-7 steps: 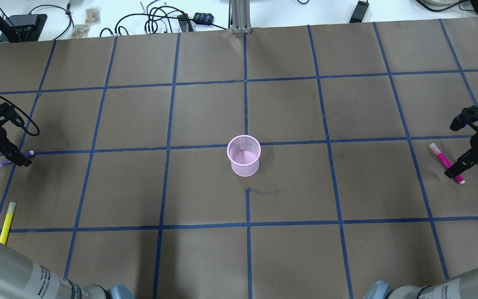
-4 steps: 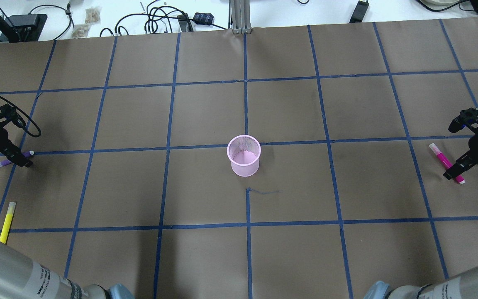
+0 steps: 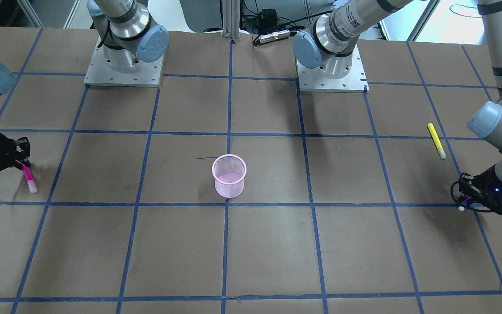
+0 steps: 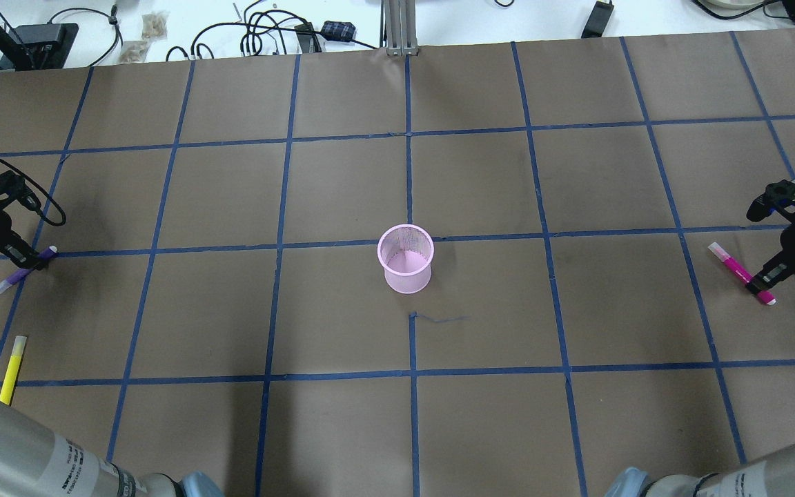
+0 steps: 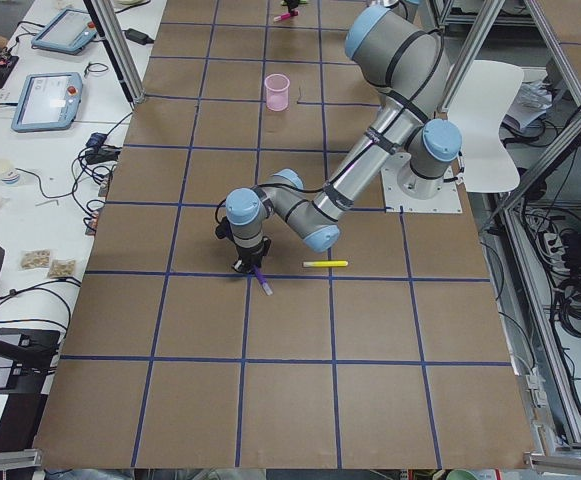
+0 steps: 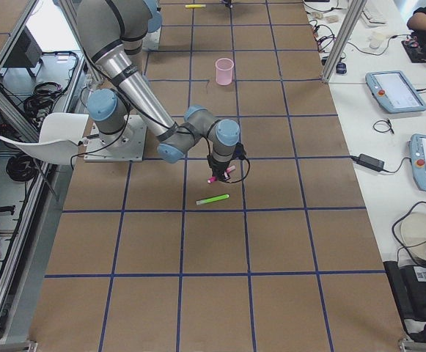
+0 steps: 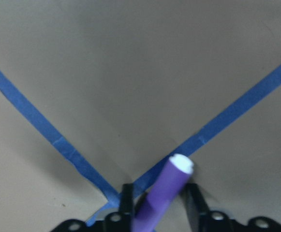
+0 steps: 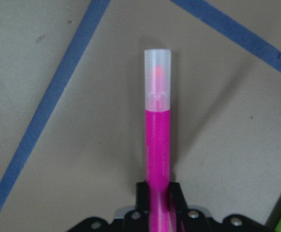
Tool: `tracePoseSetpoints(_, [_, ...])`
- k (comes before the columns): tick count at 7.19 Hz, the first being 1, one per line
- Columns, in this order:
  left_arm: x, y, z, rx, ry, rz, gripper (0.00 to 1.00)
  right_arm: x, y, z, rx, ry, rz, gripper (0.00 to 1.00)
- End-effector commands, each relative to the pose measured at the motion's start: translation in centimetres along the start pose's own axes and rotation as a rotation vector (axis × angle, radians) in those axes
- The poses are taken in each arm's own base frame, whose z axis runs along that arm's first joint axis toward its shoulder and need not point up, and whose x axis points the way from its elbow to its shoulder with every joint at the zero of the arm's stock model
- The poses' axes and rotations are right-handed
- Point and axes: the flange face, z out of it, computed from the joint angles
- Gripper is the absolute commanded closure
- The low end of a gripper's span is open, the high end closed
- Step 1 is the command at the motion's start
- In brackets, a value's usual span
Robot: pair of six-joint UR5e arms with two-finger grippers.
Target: Insert purple and pink pens into pink cup
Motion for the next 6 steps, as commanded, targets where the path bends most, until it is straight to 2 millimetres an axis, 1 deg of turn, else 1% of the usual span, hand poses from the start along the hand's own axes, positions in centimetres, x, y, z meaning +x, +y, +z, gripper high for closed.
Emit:
tracePoseSetpoints(1, [0.0, -0.1, -1.2, 0.001, -0.021, -0.01, 1.0, 0.4, 0.5, -1.5, -0.035, 0.04, 0.002, 1.0])
tracePoseSetpoints(2, [0.6, -1.2, -2.6, -0.001, -0.031, 0.006, 1.0, -0.1, 0.8, -4.1, -0.042, 0.067, 0.005, 1.0])
tracePoseSetpoints(3, [1.6, -3.0, -4.2, 0.0, -0.043, 0.022, 1.0, -1.0, 0.5, -7.5, -0.041, 0.075, -0.002, 1.0])
tracePoseSetpoints(4, [2.7, -4.1, -6.2, 0.003, -0.043, 0.022, 1.0, -2.0, -0.8, -10.0, -0.04, 0.076, -0.036, 1.0])
tracePoseSetpoints(5, [3.8, -5.1, -8.0, 0.015, -0.036, 0.011, 1.0, -3.8, -4.0, -12.3, -0.064, 0.109, -0.111, 1.0])
tracePoseSetpoints(6, [5.4, -6.1, -9.3, 0.022, -0.015, -0.003, 1.0, -6.4, -7.5, -14.5, -0.108, 0.112, -0.205, 1.0])
